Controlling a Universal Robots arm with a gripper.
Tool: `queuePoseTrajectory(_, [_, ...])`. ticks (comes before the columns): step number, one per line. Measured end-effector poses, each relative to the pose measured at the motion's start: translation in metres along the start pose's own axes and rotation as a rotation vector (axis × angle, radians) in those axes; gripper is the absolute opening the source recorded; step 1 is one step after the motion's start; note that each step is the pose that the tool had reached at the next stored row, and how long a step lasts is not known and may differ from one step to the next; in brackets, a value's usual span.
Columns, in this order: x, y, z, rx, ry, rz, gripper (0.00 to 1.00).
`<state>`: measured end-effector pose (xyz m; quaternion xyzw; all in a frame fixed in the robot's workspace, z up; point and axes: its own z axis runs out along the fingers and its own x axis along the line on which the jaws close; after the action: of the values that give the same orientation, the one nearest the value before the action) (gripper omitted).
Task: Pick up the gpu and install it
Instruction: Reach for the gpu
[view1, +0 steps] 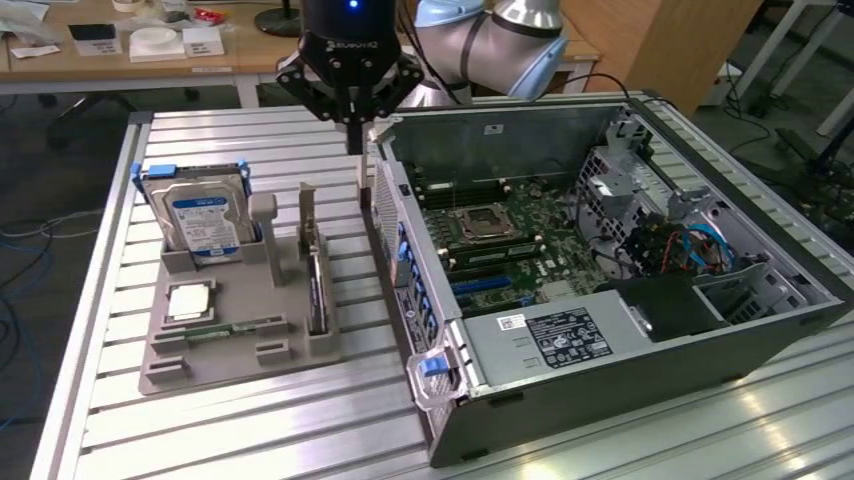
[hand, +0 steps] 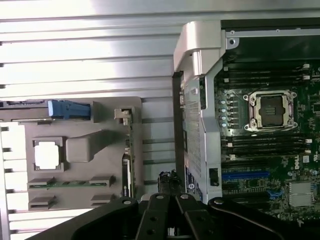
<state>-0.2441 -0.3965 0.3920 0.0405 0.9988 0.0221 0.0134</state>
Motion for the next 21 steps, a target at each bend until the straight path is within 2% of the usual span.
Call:
queuePoseTrajectory(10, [0.025, -0.0018, -0.0004, 0.0000, -0.0001, 0.003, 0.11])
queuePoseTrajectory(17, [0.030, -0.0024, -0.0005, 0.0001, -0.0001, 0.003, 0.11])
queuePoseTrajectory(21, [0.033, -0.0060, -0.0004, 0.0001, 0.0000, 0.003, 0.11])
